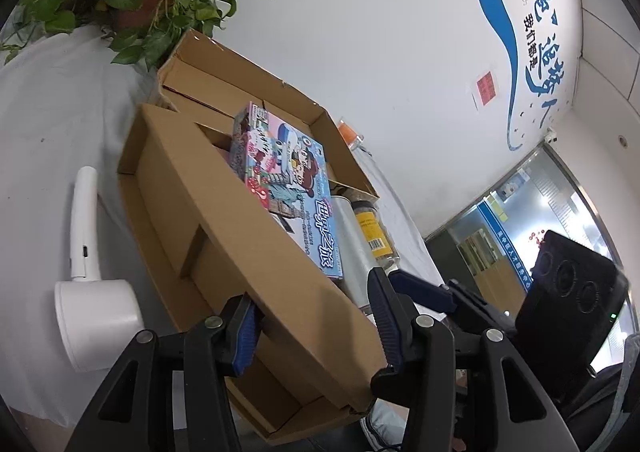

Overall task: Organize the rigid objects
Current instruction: 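Grasp the cardboard insert with the left gripper and lift it, then lower the cardboard insert into the open box and release it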

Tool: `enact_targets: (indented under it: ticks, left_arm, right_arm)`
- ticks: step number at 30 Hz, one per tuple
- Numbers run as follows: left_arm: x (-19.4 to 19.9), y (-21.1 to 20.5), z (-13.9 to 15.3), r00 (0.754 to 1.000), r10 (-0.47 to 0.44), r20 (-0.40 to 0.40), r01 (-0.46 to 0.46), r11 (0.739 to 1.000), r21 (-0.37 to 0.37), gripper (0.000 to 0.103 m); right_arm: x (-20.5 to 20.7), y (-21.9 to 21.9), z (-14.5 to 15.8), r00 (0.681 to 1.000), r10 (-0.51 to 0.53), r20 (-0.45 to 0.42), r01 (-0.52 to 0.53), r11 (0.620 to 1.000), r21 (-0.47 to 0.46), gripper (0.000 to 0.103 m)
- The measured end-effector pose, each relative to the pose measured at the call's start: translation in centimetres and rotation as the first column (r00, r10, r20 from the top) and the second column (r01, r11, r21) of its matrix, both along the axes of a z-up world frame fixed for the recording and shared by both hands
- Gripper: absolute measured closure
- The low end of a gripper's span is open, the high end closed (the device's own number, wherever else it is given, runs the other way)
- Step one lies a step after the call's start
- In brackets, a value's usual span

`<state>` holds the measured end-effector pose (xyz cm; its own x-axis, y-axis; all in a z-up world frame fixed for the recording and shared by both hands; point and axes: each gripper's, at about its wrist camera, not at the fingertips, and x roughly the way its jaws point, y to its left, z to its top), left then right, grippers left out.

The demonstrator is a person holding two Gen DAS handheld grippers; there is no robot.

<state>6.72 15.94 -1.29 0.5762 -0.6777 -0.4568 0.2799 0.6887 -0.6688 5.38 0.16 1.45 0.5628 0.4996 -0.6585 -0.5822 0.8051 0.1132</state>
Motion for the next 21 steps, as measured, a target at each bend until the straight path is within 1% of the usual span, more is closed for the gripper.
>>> enact_targets:
  ticks: [2, 4, 5, 7, 8, 9, 10, 11, 13, 14, 15, 16, 17, 18, 20, 21]
  left_arm:
    - [0.6, -0.8, 0.0, 1.000, -0.012, -0.005, 0.012, 1.000, -0.005, 0.056]
    - [1.3, -1.6, -0.1, 0.999, -0.031, -0.008, 0.030, 0.999, -0.010, 0.056]
    - [1.2, -2.0, -0.1, 0.999, -0.036, -0.005, 0.036, 0.999, -0.009, 0.056]
    - [1.5, -2.9, 0.1, 0.999, -0.049, 0.002, 0.049, 0.999, 0.005, 0.054]
    - [1.6, -3.2, 0.1, 0.999, -0.045, -0.001, 0.045, 0.999, 0.026, 0.054]
    - [1.6, -3.3, 0.2, 1.000, -0.030, 0.003, 0.030, 0.998, 0.051, 0.054]
    - [1.5, -3.0, 0.3, 1.000, -0.024, 0.005, 0.023, 0.998, 0.053, 0.054]
    - [1.1, -2.3, 0.5, 1.000, -0.013, 0.010, 0.013, 0.999, 0.036, 0.053]
    - [-0.2, -0.5, 0.5, 0.999, 0.041, 0.022, -0.042, 0.999, 0.032, 0.039]
    - [-1.1, 0.6, 0.3, 0.996, 0.087, 0.026, -0.088, 0.995, 0.048, 0.035]
    - [-1.6, 1.4, -0.1, 0.992, 0.124, 0.021, -0.125, 0.990, 0.057, 0.034]
    - [-2.0, 2.3, -0.9, 0.986, 0.164, -0.011, -0.163, 0.985, 0.058, 0.034]
    - [-2.1, 2.8, -1.8, 0.983, 0.178, -0.048, -0.176, 0.983, 0.050, 0.034]
    - [-1.8, 2.9, -2.8, 0.980, 0.180, -0.089, -0.178, 0.983, 0.033, 0.034]
    - [-1.0, 2.2, -4.7, 0.975, 0.161, -0.152, -0.164, 0.986, -0.009, 0.044]
    - [-0.5, 1.5, -5.4, 0.975, 0.144, -0.172, -0.150, 0.988, -0.021, 0.052]
  right_arm:
    - [-0.9, -0.2, 0.6, 0.999, 0.025, 0.035, -0.024, 0.999, -0.038, 0.010]
    - [-1.1, 0.1, 0.8, 0.998, 0.040, 0.046, -0.037, 0.997, -0.061, 0.013]
    - [-0.7, 0.7, 0.6, 0.998, 0.042, 0.044, -0.039, 0.997, -0.066, 0.018]
    - [-0.4, 1.0, 0.2, 0.999, 0.041, 0.034, -0.038, 0.996, -0.086, 0.033]
    - [-0.1, 1.1, -0.1, 0.999, 0.045, 0.011, -0.044, 0.996, -0.082, 0.040]
    - [0.0, 1.0, -0.2, 0.999, 0.040, 0.005, -0.039, 0.997, -0.073, 0.041]
    - [0.3, 0.8, -0.4, 0.999, 0.037, -0.006, -0.037, 0.998, -0.051, 0.041]
    - [0.6, 0.5, -0.4, 0.999, 0.029, -0.021, -0.030, 0.999, -0.026, 0.042]
    - [1.4, -0.7, -0.5, 0.997, 0.001, -0.078, 0.003, 0.999, 0.044, 0.042]
    - [1.9, -1.4, -0.6, 0.994, -0.011, -0.110, 0.020, 0.997, 0.079, 0.042]
    - [2.2, -2.0, -0.7, 0.991, -0.026, -0.133, 0.040, 0.994, 0.102, 0.046]
    - [2.6, -2.5, -0.8, 0.987, -0.042, -0.155, 0.062, 0.990, 0.123, 0.054]
    - [2.8, -2.9, -0.8, 0.983, -0.051, -0.174, 0.075, 0.988, 0.137, 0.063]
    - [3.2, -3.0, -0.9, 0.978, -0.056, -0.201, 0.086, 0.986, 0.143, 0.069]
    - [3.9, -2.9, -1.6, 0.963, -0.034, -0.267, 0.076, 0.986, 0.147, 0.076]
    - [4.0, -2.7, -2.0, 0.957, -0.025, -0.289, 0.068, 0.987, 0.142, 0.077]
